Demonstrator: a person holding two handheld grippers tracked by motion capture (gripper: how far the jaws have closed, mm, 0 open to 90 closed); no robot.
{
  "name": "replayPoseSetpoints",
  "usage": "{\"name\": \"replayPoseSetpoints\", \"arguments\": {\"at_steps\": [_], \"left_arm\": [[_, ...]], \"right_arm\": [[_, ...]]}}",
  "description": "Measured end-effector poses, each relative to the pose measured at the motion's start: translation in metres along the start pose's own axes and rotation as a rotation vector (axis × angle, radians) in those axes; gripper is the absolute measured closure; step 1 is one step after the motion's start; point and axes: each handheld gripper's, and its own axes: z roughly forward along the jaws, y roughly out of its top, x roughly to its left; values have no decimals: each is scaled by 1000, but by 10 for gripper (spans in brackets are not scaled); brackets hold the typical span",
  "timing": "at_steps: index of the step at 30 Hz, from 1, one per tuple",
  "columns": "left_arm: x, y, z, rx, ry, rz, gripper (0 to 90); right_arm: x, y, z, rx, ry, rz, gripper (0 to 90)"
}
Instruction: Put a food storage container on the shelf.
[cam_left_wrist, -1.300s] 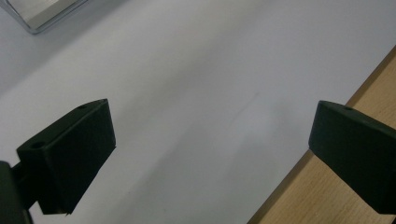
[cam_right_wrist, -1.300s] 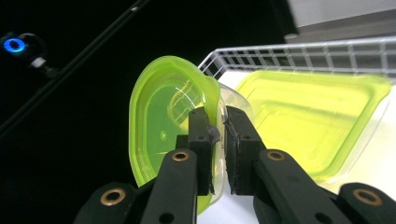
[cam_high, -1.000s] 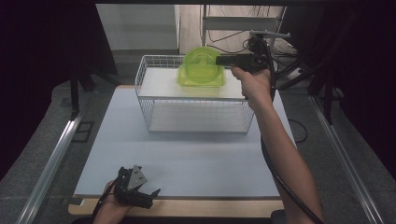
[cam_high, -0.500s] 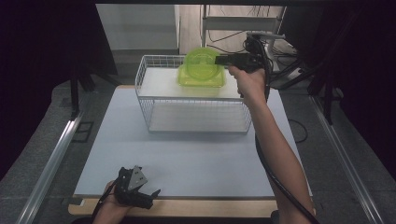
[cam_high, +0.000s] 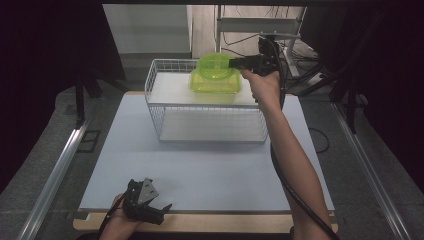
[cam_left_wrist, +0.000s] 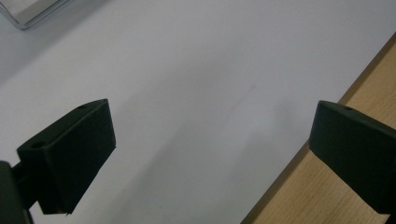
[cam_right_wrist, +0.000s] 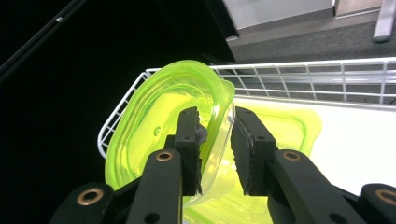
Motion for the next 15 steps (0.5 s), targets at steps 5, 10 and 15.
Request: {"name": "replayPoseSetpoints", "arguments": {"at_steps": [5,10,15], "left_arm": [[0,0,0,1,-1,2,6],[0,0,0,6,-2,7,6],[-1,0,1,3,-3,3,6]], "right_arm": [[-4,0,5,-6,-7,5,691],[-5,1,7,-10,-4,7,685],[-5,1,7,-19,3,-5,600]]}}
